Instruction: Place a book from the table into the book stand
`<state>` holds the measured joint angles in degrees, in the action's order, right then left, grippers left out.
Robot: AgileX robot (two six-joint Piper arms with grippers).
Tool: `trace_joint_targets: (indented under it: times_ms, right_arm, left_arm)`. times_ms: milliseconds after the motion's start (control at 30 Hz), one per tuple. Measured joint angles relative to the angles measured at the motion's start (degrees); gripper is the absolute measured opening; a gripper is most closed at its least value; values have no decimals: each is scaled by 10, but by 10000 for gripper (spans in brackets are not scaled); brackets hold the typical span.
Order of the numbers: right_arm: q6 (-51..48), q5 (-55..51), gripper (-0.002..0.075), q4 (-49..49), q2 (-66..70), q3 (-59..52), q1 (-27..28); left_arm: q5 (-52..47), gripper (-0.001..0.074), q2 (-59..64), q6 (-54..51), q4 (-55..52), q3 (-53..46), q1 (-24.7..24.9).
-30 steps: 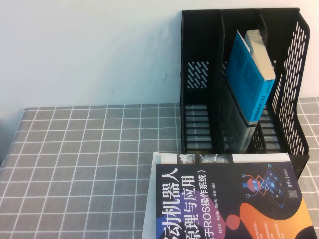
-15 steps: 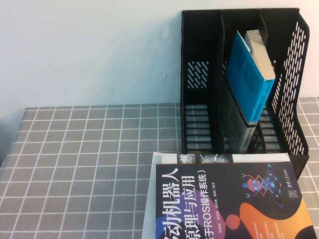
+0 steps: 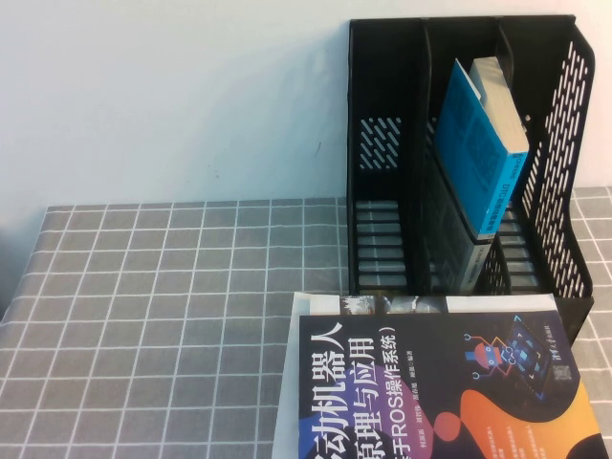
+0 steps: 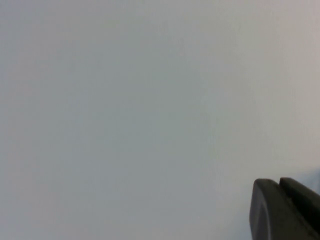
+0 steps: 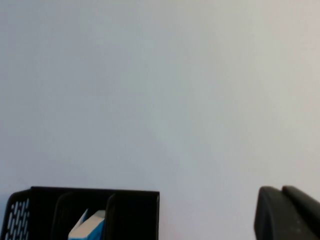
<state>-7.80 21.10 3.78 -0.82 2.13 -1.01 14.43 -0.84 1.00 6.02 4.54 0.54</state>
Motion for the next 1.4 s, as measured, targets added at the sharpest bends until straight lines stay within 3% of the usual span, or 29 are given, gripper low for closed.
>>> trace_joint_targets:
  times_ms: [367, 533, 667, 900, 1167, 1400]
  right_arm:
    - [1, -448, -3, 12, 84, 242, 0]
    - [-2, -589, -3, 62, 190, 323, 0]
    - [-42, -671, -3, 106, 296, 352, 0]
    - [-121, -690, -3, 161, 488, 354, 0]
    - [-278, -639, -3, 304, 663, 354, 0]
    - [-358, -636, -3, 392, 732, 355, 0]
  left_arm:
    - [-261, 1, 65, -10, 15, 228, 0]
    - [-415, 1, 171, 9, 111, 277, 0]
    - [-493, 1, 255, -49, 250, 281, 0]
    - [-584, 1, 394, -267, 498, 281, 0]
    - [-629, 1, 537, -351, 659, 281, 0]
    - [-628, 1, 596, -400, 750, 281, 0]
